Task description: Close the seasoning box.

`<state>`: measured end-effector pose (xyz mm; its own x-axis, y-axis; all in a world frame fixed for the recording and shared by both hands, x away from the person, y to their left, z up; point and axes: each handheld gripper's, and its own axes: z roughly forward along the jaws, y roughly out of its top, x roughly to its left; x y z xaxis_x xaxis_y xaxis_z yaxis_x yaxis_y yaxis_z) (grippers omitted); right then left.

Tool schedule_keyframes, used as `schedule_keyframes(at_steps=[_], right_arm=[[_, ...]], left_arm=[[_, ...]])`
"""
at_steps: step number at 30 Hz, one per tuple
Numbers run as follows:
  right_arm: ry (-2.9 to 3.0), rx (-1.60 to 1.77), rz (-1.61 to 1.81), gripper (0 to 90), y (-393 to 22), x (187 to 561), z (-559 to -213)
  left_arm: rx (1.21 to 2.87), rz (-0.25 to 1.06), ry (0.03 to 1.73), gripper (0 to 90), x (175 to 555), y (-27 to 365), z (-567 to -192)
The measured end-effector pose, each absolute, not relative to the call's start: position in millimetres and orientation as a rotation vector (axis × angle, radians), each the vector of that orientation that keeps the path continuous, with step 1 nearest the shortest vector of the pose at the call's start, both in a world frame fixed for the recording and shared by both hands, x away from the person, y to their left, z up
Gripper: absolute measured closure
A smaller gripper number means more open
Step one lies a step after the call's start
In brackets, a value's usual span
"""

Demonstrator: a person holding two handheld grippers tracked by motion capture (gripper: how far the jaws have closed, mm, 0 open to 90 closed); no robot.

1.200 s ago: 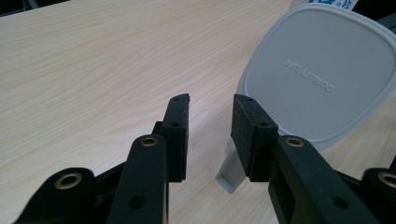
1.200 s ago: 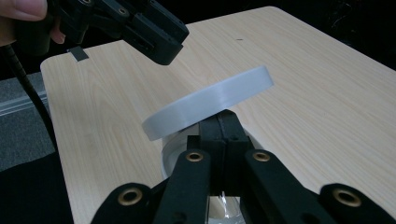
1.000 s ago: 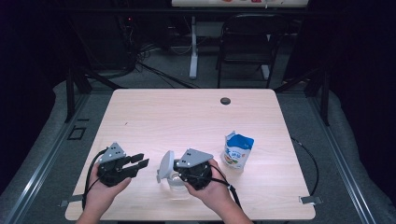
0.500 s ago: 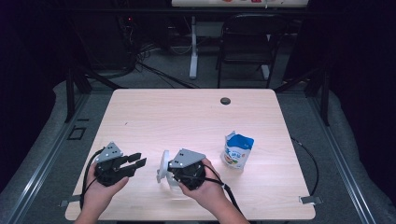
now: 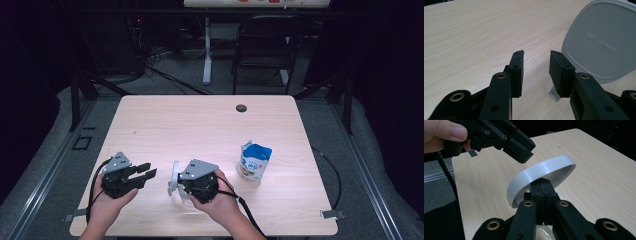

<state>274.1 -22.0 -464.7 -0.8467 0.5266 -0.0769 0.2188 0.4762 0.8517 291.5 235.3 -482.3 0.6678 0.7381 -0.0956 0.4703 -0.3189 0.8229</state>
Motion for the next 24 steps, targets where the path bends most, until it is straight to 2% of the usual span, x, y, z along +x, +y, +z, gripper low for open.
schedule_keyframes(at_steps=[9,20,22,24], right_arm=[[2.401,0.603,1.292,88.8,-15,273,-464],[2.38,0.642,1.235,62.1,-25,275,-464],[2.383,0.657,1.225,60.4,-27,275,-465],[2.396,0.666,1.232,62.8,-31,275,-465]], left_arm=[[1.976,0.393,0.936,63.5,292,238,-484],[1.974,0.409,0.934,61.9,293,237,-486],[1.972,0.406,0.934,61.4,293,237,-486],[1.966,0.407,0.935,61.1,293,238,-486]])
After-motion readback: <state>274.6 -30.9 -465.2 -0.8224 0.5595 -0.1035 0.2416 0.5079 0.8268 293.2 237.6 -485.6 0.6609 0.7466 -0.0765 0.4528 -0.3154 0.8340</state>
